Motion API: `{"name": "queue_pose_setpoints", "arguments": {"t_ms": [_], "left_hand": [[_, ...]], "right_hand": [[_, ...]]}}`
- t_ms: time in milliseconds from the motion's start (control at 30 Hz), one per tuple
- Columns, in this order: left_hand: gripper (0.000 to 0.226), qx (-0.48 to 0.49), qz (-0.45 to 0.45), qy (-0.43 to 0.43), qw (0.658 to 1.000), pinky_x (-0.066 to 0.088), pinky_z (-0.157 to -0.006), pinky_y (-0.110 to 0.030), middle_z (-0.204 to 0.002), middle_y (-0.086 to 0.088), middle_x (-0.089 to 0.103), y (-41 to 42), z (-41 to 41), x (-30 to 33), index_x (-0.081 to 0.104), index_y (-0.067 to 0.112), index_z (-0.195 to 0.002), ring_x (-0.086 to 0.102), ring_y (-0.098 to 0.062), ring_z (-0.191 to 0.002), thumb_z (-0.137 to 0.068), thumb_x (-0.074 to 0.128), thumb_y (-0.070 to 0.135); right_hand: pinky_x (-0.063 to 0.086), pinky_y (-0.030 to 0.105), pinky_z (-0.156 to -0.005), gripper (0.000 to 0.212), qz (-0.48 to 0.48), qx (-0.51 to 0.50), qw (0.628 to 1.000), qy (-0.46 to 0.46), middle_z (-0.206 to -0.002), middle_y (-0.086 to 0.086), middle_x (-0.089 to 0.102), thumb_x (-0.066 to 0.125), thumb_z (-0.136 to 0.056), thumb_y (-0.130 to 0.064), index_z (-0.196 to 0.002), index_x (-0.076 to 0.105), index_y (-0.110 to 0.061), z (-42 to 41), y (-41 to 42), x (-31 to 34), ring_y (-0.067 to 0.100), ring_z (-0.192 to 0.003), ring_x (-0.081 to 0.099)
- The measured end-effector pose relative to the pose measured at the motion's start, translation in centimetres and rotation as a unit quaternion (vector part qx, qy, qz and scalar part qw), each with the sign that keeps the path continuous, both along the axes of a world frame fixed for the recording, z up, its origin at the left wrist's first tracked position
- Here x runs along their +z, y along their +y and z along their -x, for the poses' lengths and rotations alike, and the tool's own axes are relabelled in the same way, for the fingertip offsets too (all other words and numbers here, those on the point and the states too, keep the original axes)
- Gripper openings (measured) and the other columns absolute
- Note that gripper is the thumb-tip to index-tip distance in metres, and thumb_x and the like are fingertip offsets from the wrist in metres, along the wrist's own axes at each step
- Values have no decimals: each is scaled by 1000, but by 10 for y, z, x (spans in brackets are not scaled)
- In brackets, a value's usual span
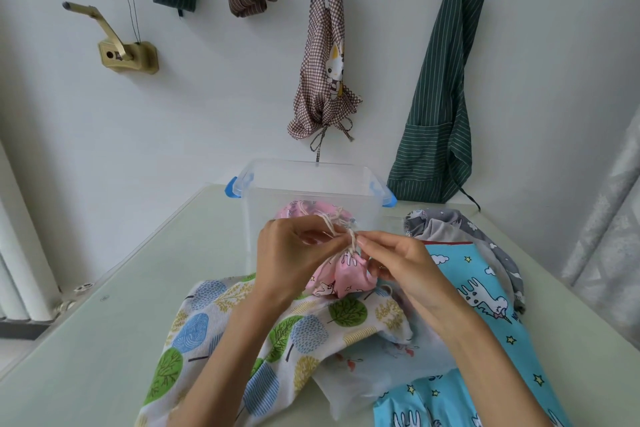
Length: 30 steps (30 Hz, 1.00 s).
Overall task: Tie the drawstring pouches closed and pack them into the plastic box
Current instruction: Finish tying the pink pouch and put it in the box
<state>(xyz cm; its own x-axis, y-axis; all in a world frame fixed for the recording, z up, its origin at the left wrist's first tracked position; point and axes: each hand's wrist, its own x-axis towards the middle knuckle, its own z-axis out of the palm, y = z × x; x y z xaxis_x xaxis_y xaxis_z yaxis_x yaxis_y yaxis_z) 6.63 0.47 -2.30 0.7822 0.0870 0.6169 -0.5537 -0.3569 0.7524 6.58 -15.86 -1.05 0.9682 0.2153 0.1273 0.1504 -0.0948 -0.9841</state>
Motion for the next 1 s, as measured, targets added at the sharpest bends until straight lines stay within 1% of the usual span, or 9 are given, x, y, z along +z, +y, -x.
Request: {"name": "queue_pose_setpoints", "arguments": {"t_ms": [233, 400, 467, 533, 633, 667, 800, 933, 1000], "left_hand": [[3, -111, 61, 63, 990, 57, -77, -27, -79, -2, 76, 5, -2, 2, 78, 14, -79, 70, -12, -80, -76, 76, 14], [22, -62, 51, 61, 995, 54, -78, -42, -67, -2, 72, 19, -4, 5, 70, 14, -61, 71, -21, -81, -74, 75, 32], [28, -64, 33, 67, 995, 54, -80, -43, -67, 0, 72, 24, -4, 7, 70, 16, -61, 71, -20, -82, -70, 73, 43], [29, -66, 34, 79, 994, 54, -82, -43, -68, -2, 73, 26, -5, 5, 70, 17, -61, 71, -22, -83, -68, 72, 45], [25, -74, 57, 90, 992, 55, -76, -31, -69, -7, 73, 22, -8, 0, 69, 10, -63, 71, -24, -82, -73, 72, 33], [22, -84, 71, 92, 990, 54, -70, -23, -69, -9, 73, 20, -9, -1, 69, 8, -64, 71, -23, -79, -76, 73, 26], [18, -107, 96, 88, 986, 51, -67, -15, -70, -13, 72, 17, -12, 3, 69, 0, -68, 70, -22, -78, -79, 72, 14], [25, -127, 74, 111, 983, 55, -74, -23, -74, -14, 73, 15, -12, -1, 70, -6, -75, 69, -20, -73, -77, 74, 18], [26, -119, 64, 127, 983, 55, -71, -23, -71, -11, 73, 13, -12, -1, 71, -4, -74, 68, -16, -68, -76, 75, 21]], "right_hand": [[51, 16, -65, 10, 67, -117, 974, -182, -77, -7, 72, 68, -84, -19, -80, 71, -28, 0, 1, -2, 6, -70, 65], [31, 29, -77, 20, 400, -277, 750, -449, -88, -6, 58, 42, -94, -30, -89, 57, -17, -8, -1, -12, 15, -76, 52], [28, 29, -75, 21, 440, -288, 708, -471, -86, -2, 59, 40, -93, -27, -87, 57, -16, -12, -1, -18, 18, -78, 49], [27, 25, -76, 21, 440, -269, 741, -431, -87, -4, 59, 40, -93, -28, -86, 57, -18, -11, 2, -22, 18, -81, 47], [36, 8, -75, 18, 183, -125, 960, -173, -90, -6, 62, 47, -96, -27, -83, 59, -24, -3, 7, -5, 11, -87, 55], [39, 11, -73, 20, 54, -62, 994, -65, -85, -6, 64, 48, -96, -24, -82, 61, -24, 1, 8, 2, 7, -83, 57], [36, 24, -70, 26, -146, 17, 988, 56, -67, -4, 59, 43, -91, -14, -70, 58, -12, 1, 1, 10, 8, -66, 50], [27, 31, -63, 25, 161, -72, 983, -47, -71, 4, 37, 47, -82, -34, -70, 41, -14, 1, -8, 9, 15, -68, 33], [33, 28, -66, 40, 189, -52, 979, -60, -73, 2, 45, 57, -85, -43, -73, 45, -7, 3, -10, 8, 13, -70, 44]]}}
